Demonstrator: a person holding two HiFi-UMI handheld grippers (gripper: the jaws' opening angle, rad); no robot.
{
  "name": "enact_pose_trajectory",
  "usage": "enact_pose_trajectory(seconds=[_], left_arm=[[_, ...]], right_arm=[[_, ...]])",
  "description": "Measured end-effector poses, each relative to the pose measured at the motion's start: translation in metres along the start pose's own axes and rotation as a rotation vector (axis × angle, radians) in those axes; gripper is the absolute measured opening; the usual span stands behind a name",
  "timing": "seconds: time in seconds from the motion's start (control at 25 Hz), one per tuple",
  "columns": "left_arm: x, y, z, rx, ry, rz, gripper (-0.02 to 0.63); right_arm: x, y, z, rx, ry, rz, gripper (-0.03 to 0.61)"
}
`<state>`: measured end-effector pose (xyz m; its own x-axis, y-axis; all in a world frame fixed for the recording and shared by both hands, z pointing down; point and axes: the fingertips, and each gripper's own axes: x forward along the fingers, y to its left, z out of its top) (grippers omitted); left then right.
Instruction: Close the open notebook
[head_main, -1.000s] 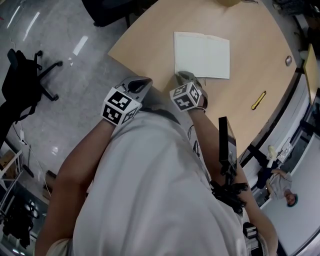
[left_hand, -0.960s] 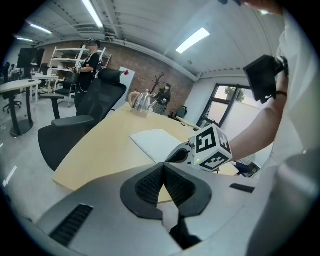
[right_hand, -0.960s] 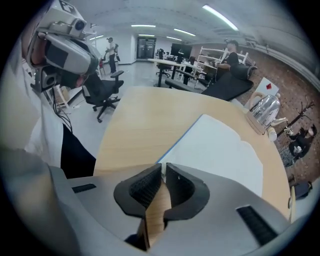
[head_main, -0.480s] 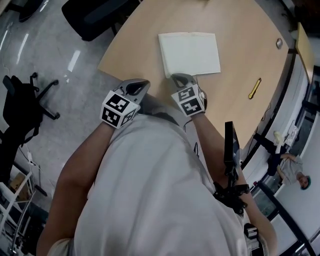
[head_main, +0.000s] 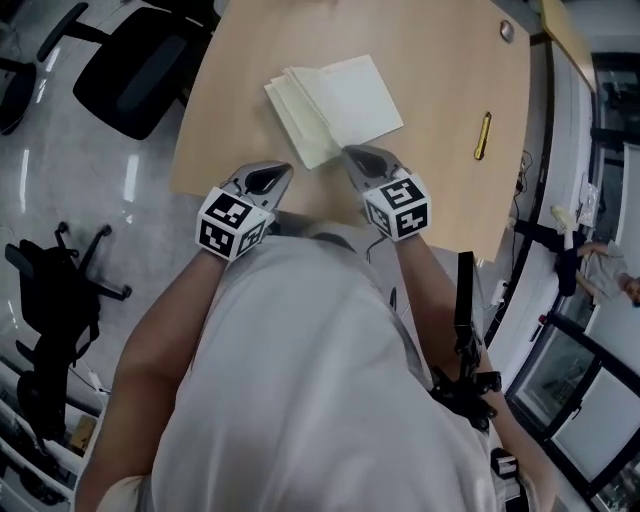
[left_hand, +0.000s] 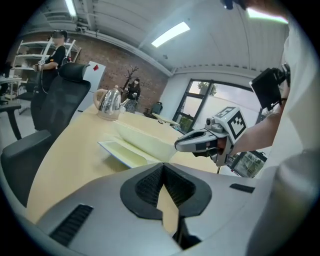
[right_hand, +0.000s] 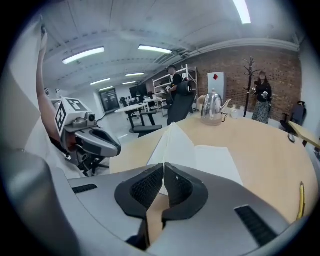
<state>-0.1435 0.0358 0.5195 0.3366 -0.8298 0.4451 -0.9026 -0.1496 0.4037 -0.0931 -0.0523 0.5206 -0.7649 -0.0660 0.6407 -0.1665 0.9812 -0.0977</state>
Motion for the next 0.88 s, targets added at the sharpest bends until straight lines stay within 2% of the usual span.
enact_pose_trajectory(seconds=[0.2,0.36,0.52,0.88], left_arm=[[0.007,-0.006,0.012,0.037,0.004,-0.050,0.005],[0.012,-0.014,0.019,0.072,0.015,-0.069,0.005],[0.013,-0.019,0.024,0.062,0.013,-0.029,0.005],[0.018,-0.027,0.035,0.013,0.002,0.085,0.005]], right_arm=[[-0.015,-0.017,0.003,0.029,-0.024,-0.072,0.023],[-0.022,-0.030,0.007,0.044,-0.048,-0.096,0.023],[-0.027,-0.044,0.006,0.099,-0.081,-0.079,0.023],[-0.030,-0.107,-0.008,0.284,-0.148,-0.039,0.023]])
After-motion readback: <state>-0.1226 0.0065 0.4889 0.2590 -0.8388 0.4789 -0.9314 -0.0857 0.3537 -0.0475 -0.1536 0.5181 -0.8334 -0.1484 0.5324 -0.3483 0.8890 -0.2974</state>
